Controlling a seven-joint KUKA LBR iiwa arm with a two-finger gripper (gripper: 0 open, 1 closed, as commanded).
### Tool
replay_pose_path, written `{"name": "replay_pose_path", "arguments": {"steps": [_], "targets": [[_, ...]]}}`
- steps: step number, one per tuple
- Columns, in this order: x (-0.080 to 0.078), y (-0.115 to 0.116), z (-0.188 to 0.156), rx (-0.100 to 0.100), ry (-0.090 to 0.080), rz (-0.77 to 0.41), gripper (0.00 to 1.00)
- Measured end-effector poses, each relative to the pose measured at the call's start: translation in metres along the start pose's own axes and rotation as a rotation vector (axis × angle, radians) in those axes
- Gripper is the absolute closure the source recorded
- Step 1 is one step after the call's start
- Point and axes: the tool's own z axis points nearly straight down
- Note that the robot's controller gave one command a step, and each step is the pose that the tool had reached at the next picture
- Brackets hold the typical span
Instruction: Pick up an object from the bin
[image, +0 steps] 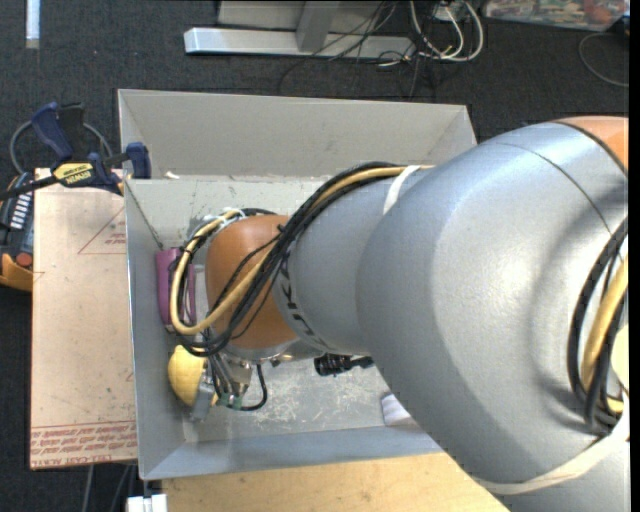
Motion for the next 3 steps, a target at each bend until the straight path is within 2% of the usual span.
{"name": "replay_pose_path", "arguments": {"steps": [3], "targets": [[0.001, 0.0, -0.044, 0.001, 0.002, -0.002, 1.0]]}}
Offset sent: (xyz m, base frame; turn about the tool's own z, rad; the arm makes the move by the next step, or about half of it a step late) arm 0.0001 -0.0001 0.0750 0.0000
